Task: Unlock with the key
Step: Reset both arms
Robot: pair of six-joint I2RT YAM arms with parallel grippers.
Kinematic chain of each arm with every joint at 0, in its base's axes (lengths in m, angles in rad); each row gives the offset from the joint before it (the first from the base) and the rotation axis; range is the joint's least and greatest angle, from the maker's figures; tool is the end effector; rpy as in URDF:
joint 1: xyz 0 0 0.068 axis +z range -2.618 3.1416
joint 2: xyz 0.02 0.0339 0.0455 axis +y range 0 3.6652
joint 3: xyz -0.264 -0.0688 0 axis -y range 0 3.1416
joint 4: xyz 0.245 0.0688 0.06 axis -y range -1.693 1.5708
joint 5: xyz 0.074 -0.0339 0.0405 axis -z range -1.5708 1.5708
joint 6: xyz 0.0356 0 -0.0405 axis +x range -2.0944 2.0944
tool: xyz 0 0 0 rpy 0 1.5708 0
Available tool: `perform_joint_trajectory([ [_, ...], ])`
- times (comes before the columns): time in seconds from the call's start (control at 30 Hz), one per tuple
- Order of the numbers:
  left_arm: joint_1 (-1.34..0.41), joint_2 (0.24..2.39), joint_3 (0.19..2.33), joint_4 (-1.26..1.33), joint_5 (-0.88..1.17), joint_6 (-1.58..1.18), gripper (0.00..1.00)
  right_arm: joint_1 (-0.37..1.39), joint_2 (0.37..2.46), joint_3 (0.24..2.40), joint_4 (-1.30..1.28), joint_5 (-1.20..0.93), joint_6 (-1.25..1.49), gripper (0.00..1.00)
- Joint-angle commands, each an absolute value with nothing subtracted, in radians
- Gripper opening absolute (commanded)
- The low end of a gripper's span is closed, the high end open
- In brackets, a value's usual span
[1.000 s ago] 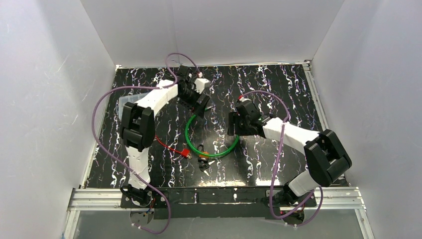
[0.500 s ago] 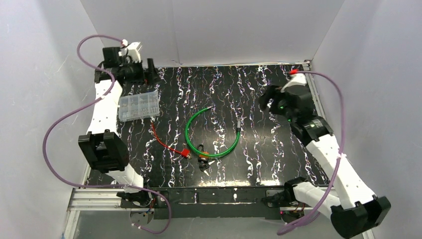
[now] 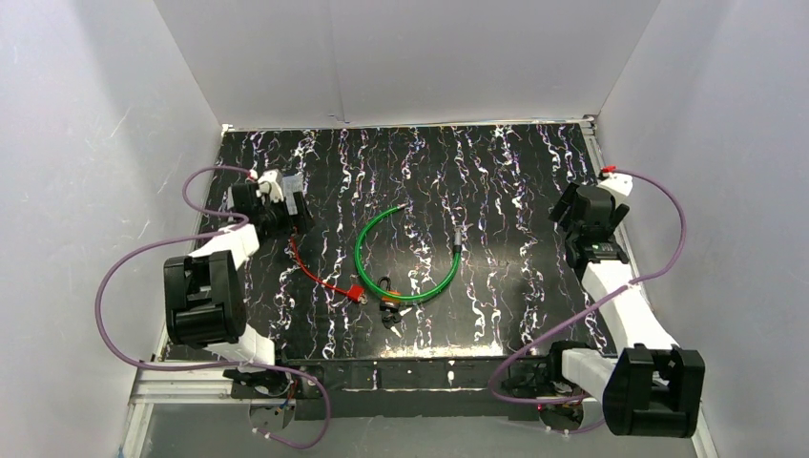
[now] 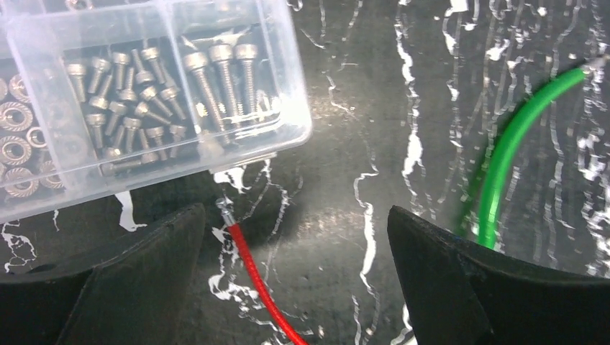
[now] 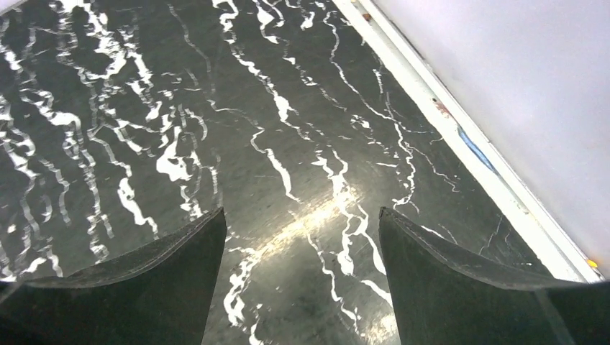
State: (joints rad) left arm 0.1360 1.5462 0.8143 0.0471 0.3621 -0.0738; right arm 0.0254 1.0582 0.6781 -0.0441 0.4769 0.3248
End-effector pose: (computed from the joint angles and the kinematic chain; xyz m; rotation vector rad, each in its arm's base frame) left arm 0.3177 0.0308 0.1905 -0.0407 2.2289 -0.3736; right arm 0.2369 -0.0103 0.2649 0.5872 1.8627 -0.2448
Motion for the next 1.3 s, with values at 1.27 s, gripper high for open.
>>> perform_joint_trajectory([
  [1.27,0.052,1.487,0.294,1.017,0.18,0.008,0.98,-0.031,1.327,0.256,0.989,0.169,0.09,0.89],
])
